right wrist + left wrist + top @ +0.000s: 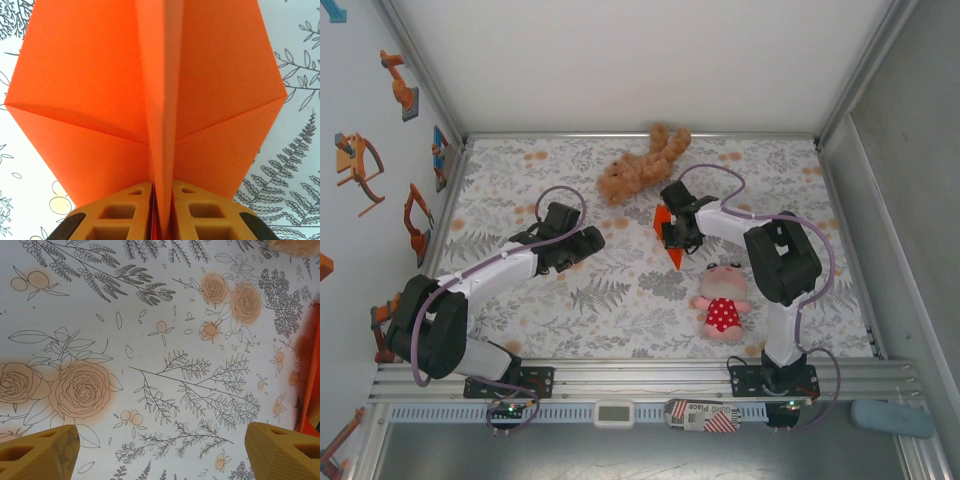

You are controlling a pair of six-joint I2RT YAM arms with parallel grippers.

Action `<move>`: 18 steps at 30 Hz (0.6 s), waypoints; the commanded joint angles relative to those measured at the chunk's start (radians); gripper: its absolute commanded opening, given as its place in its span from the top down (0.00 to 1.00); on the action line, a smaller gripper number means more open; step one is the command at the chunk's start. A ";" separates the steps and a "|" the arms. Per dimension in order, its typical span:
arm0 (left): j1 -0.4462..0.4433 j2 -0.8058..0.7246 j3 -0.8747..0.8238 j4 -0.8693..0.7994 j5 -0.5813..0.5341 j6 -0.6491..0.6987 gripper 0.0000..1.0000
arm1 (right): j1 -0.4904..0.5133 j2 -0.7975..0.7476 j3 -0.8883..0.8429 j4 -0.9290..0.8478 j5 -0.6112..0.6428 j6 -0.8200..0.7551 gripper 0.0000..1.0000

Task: Fold a paper plane with a square sheet of paper (pick it up from the middle)
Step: Move the paper plane to the center of the table.

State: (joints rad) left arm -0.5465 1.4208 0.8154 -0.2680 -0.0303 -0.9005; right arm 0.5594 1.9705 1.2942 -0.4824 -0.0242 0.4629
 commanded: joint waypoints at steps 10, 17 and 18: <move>0.009 -0.020 -0.005 -0.048 -0.023 0.018 0.10 | -0.006 0.050 0.008 -0.025 0.058 0.026 0.92; 0.019 -0.071 0.000 -0.115 -0.089 0.045 0.04 | -0.038 -0.051 0.028 -0.025 0.070 0.012 0.95; 0.021 -0.079 0.000 -0.128 -0.100 0.048 0.04 | -0.048 -0.057 0.034 -0.025 0.064 0.005 0.95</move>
State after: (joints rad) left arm -0.5358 1.3827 0.8154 -0.3328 -0.0788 -0.8829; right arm 0.5430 1.9697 1.3045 -0.4850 0.0029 0.4770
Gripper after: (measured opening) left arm 0.963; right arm 0.055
